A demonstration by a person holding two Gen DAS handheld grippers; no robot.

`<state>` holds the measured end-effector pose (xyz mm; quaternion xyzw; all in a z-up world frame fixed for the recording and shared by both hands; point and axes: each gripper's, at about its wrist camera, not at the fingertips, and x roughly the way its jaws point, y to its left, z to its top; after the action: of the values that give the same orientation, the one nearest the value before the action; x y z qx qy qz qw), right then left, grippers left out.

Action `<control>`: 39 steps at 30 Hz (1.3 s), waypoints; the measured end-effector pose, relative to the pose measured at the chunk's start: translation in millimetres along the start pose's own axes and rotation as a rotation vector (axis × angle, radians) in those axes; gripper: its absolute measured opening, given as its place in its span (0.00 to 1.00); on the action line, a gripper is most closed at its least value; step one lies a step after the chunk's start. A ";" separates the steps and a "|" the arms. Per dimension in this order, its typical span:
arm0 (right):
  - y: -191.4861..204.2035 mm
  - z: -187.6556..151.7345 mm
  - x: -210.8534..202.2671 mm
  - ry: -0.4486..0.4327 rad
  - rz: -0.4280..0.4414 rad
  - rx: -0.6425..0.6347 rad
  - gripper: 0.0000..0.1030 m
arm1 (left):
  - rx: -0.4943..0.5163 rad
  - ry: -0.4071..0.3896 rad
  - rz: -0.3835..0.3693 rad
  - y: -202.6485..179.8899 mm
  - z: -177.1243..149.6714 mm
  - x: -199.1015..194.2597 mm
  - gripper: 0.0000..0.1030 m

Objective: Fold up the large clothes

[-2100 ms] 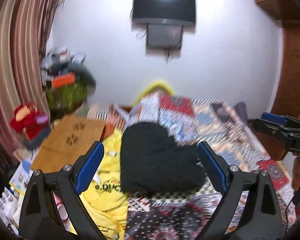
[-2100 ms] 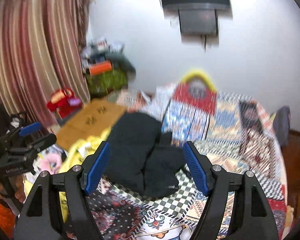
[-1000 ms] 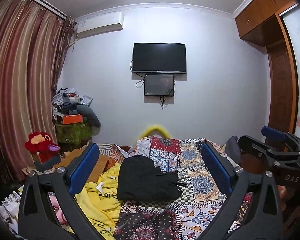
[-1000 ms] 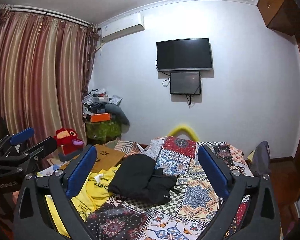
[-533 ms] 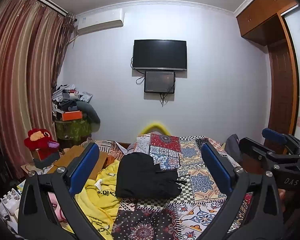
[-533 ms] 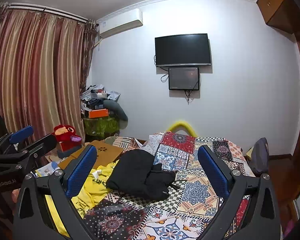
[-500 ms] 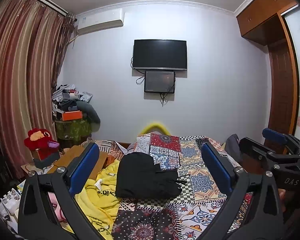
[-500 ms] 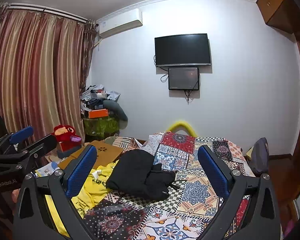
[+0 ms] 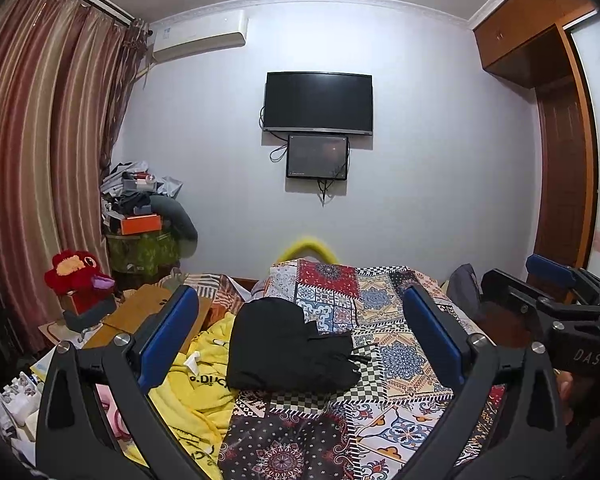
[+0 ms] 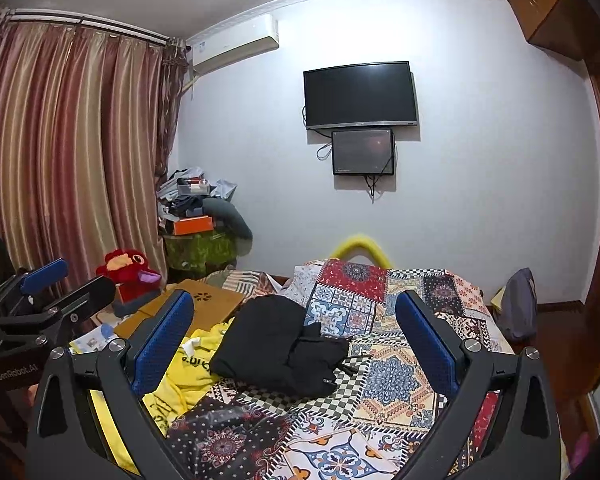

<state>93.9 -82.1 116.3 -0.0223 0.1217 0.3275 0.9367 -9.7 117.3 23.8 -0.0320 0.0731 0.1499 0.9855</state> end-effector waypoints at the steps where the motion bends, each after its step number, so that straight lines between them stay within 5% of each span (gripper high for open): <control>1: -0.4 0.3 0.4 0.001 0.000 0.001 0.97 | -0.002 0.001 0.000 -0.1 -0.4 0.0 1.00; 39: -4.3 0.3 -3.1 0.001 -0.010 0.026 0.98 | -0.029 0.040 -0.052 -4.5 -5.4 -0.6 1.00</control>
<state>94.3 -87.3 117.2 -0.0110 0.1263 0.3212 0.9385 -9.7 112.4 18.7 -0.0513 0.0899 0.1248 0.9868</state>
